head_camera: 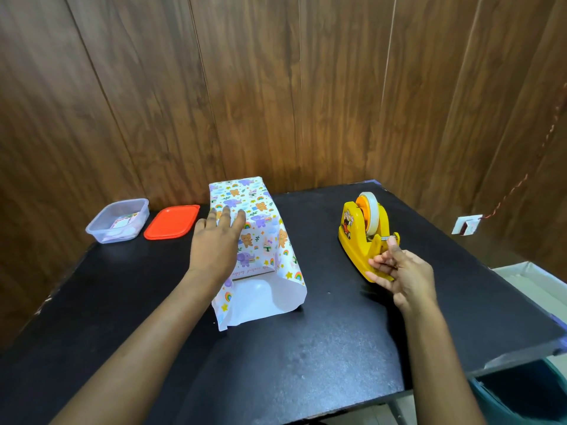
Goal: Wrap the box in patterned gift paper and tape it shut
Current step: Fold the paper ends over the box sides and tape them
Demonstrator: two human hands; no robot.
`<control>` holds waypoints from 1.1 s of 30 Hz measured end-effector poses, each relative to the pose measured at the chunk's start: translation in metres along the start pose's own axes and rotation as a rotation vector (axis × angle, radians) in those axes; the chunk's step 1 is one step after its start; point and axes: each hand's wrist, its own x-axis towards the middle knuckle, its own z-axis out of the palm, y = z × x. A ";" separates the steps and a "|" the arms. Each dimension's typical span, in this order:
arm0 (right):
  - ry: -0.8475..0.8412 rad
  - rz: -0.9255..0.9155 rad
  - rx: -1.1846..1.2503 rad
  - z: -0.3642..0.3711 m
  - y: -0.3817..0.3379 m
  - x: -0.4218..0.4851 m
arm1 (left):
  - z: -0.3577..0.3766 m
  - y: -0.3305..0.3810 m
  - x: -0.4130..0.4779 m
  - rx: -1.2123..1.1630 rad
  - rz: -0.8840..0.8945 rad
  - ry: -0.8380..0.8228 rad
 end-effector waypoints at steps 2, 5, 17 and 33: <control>0.003 -0.018 -0.016 -0.002 0.000 0.001 | 0.000 0.000 0.000 -0.006 0.000 -0.002; -0.003 0.004 0.085 0.000 0.002 0.001 | 0.002 -0.001 -0.001 0.000 -0.003 -0.002; -0.379 -0.043 0.178 0.035 -0.007 -0.057 | 0.000 0.001 0.002 -0.013 0.000 -0.004; -0.273 -0.040 -0.607 0.168 0.123 -0.059 | 0.006 -0.003 -0.001 -0.021 0.010 0.060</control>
